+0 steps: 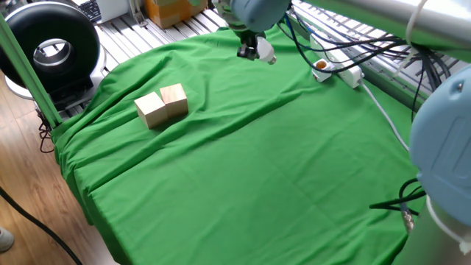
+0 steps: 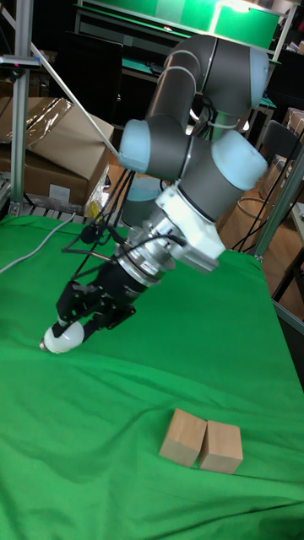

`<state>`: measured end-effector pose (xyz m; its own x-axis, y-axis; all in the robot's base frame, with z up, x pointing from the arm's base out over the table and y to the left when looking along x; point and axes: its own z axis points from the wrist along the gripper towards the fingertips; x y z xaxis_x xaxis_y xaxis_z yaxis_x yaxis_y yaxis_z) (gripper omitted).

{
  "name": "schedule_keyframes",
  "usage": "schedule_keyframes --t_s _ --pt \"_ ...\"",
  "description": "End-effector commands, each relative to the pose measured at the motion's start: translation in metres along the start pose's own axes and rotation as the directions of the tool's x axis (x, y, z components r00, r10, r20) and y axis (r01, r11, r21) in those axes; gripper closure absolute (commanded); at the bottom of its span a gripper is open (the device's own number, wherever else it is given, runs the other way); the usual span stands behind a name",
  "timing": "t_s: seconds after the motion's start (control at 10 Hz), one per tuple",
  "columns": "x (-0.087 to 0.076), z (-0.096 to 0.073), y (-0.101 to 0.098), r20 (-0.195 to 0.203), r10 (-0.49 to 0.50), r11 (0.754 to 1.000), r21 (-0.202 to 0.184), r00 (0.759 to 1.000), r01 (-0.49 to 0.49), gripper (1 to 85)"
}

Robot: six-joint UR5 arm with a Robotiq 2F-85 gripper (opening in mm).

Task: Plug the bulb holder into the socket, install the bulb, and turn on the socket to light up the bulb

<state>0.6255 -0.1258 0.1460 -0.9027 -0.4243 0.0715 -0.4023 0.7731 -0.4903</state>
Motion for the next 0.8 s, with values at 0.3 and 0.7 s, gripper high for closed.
schedule_keyframes --t_s 0.3,0.7 --pt "0.045 0.006 -0.080 0.117 -0.001 0.999 -0.047 0.993 0.006 84.7" --pt "0.031 0.042 -0.091 0.200 -0.036 0.998 -0.043 0.979 0.045 84.7"
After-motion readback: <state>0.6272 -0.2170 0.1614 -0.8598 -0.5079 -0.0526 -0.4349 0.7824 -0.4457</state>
